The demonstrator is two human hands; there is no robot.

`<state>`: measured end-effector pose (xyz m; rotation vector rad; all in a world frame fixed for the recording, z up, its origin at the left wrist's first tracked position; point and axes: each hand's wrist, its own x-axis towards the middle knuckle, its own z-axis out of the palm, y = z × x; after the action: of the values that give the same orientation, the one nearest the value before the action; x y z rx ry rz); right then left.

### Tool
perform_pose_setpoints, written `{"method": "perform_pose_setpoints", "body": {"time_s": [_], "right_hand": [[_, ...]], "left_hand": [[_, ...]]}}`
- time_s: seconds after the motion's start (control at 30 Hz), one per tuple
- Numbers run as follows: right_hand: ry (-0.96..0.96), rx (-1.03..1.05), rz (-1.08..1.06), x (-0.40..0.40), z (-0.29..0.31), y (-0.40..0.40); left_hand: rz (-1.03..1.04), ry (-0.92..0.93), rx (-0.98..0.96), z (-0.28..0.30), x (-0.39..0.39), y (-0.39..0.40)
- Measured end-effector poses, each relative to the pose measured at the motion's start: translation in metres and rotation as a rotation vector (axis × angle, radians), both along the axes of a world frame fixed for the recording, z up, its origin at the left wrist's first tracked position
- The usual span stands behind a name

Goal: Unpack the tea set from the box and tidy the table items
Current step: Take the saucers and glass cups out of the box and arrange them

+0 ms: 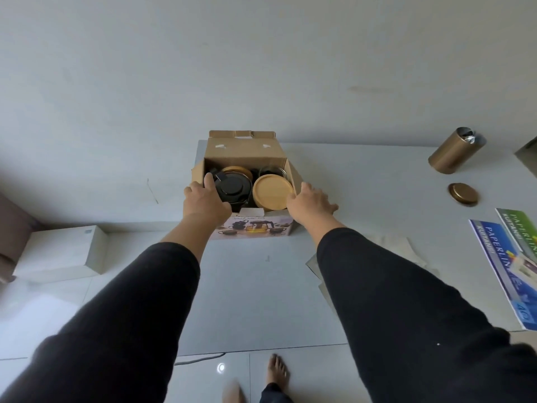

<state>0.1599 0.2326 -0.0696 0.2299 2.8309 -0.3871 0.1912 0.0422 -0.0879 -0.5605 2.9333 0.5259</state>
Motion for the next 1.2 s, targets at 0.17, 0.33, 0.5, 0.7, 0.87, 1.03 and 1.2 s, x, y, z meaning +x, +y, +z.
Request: {"method": "perform_pose_setpoints", "body": {"time_s": [0.17, 0.33, 0.5, 0.7, 0.87, 1.03, 1.2], "right_hand": [[0.19, -0.086, 0.295, -0.026, 0.0, -0.01], [0.065, -0.114, 0.469, -0.04, -0.01, -0.022], [-0.013, -0.096, 0.513, -0.051, -0.019, -0.013], [-0.075, -0.129, 0.539, -0.058, -0.02, -0.009], [-0.087, -0.111, 0.571, -0.062, -0.018, -0.008], [-0.088, -0.11, 0.577, -0.062, -0.018, -0.008], [-0.083, -0.13, 0.571, -0.062, -0.018, -0.008]], "left_hand": [[0.092, 0.074, -0.044, 0.003, -0.01, -0.006], [0.017, 0.223, -0.091, 0.008, -0.039, -0.004], [-0.126, 0.189, -0.114, 0.009, -0.082, 0.017], [-0.157, -0.098, -0.288, 0.005, -0.118, 0.04], [-0.18, -0.173, -0.496, 0.011, -0.134, 0.054], [-0.213, -0.197, -0.588, 0.007, -0.135, 0.062], [-0.197, -0.187, -0.584, 0.004, -0.132, 0.068]]}}
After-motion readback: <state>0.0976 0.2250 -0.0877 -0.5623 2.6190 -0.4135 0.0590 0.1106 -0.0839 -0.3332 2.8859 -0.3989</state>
